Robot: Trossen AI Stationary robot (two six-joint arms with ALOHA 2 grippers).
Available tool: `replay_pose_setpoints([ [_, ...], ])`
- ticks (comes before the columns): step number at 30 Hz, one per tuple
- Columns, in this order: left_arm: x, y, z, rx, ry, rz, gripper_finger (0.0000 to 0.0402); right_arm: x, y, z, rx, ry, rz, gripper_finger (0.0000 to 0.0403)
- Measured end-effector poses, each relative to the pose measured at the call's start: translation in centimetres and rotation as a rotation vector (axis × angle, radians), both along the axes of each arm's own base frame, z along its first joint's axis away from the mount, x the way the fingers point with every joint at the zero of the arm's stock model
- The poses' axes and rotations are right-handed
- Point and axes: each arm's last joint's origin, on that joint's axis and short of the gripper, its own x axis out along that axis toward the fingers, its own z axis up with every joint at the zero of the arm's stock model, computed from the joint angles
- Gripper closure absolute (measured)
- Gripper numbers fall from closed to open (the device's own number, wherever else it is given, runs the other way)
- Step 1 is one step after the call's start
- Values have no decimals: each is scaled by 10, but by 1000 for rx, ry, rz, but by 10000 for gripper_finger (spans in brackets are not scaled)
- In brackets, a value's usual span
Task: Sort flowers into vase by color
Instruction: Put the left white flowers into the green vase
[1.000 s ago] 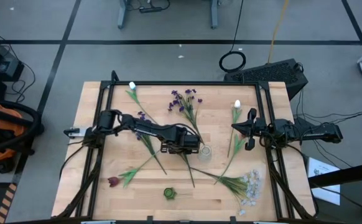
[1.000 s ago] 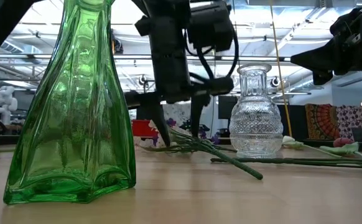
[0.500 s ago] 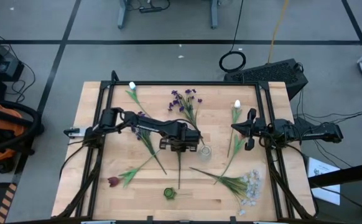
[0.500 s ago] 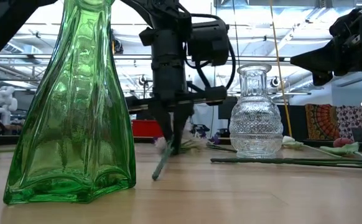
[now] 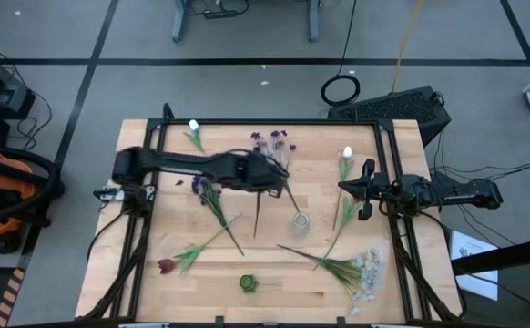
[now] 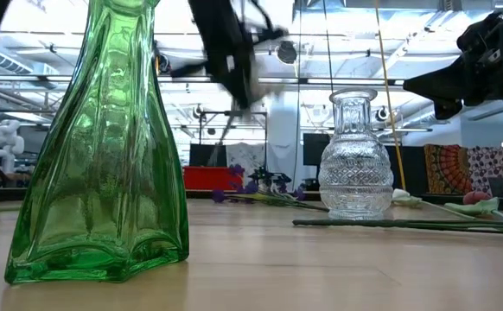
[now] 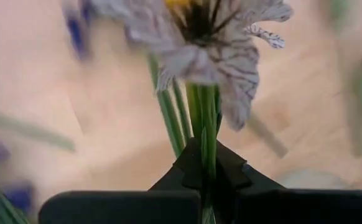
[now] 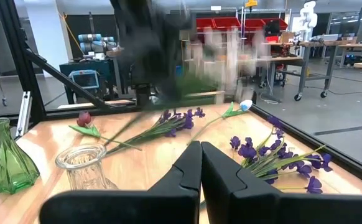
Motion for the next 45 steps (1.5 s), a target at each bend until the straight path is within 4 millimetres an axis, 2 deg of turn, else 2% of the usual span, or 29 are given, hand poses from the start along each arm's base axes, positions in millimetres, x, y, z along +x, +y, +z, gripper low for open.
replay_pose_setpoints([
  [4,-30,-15,52,259,-49,-158,394,0,0,0,0,2,0,403],
  [7,-51,-28,78,344,-54,-336,394,0,0,0,0,2,0,403],
  [9,-59,-37,87,332,-71,-450,394,0,0,0,0,1,0,403],
  [11,-63,-46,90,308,-100,-485,394,0,0,0,0,2,0,403],
  [15,-66,-78,94,418,-95,-701,395,0,0,0,0,2,0,403],
  [19,-69,-111,88,476,-158,-853,395,0,0,0,0,1,0,403],
  [22,-81,-127,82,476,-214,-904,395,0,0,0,0,2,0,403],
  [24,-91,-136,83,465,-312,-928,395,0,0,0,0,2,0,403],
  [27,-116,-140,80,461,-432,-954,395,0,0,0,0,2,0,403],
  [32,-160,-136,80,484,-744,-939,395,0,0,0,0,1,0,403],
  [37,-192,-139,65,494,-1067,-917,396,0,0,0,0,2,0,403],
  [40,-198,-147,52,517,-1212,-903,396,0,0,0,0,3,0,403],
  [45,-184,-165,24,574,-1150,-972,396,0,0,0,0,3,0,403],
])
